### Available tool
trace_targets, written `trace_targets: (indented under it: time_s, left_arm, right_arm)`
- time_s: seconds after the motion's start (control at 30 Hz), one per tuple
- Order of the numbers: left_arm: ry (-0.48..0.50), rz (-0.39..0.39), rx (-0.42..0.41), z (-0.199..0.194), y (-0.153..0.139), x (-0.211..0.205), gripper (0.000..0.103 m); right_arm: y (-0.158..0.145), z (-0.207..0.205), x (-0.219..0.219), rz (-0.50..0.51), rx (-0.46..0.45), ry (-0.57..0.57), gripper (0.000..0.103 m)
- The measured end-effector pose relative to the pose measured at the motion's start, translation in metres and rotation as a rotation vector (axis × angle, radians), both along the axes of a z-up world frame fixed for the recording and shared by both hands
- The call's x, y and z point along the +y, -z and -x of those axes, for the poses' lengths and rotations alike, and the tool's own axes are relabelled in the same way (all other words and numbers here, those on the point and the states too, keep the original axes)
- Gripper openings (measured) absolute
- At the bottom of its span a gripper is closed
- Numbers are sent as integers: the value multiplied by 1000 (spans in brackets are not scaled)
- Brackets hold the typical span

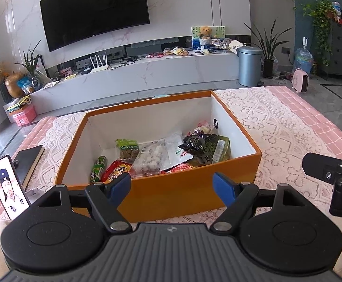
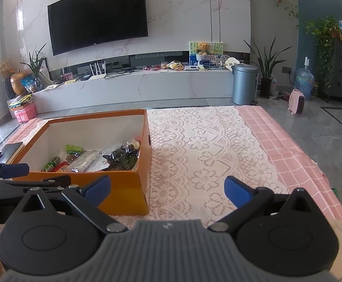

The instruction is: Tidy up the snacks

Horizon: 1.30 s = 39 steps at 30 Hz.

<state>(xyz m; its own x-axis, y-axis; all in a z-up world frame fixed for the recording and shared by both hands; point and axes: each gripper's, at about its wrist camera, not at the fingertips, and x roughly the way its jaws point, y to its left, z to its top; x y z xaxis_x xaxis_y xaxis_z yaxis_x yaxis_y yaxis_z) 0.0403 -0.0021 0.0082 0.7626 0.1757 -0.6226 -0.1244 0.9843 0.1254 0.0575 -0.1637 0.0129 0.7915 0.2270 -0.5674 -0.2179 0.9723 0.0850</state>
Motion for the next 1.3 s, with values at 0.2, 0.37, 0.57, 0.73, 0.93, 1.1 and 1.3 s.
trace_targets:
  time_s: [0.2, 0.37, 0.57, 0.73, 0.93, 1.1, 1.3]
  left_arm:
    - [5, -1, -6, 0, -1, 0, 93]
    - [5, 3, -8, 1, -2, 1, 93]
    - [10, 5, -8, 1, -4, 0, 93]
    - [9, 4, -8, 0, -3, -1, 93]
    - [10, 11, -4, 0, -3, -1, 93]
    - [3, 11, -9, 0, -2, 0, 93]
    - [7, 9, -9, 1, -3, 0, 93]
  right_arm:
    - [0, 1, -1, -4, -5, 4, 100]
    - [0, 1, -1, -6, -8, 5, 100]
    - [0, 1, -1, -4, -6, 6, 100]
    - [0, 1, -2, -7, -3, 9, 99]
    - [1, 1, -2, -7, -2, 9, 100]
    - [0, 1, -2, -5, -3, 9, 100]
    - [1, 1, -2, -4, -4, 9, 100]
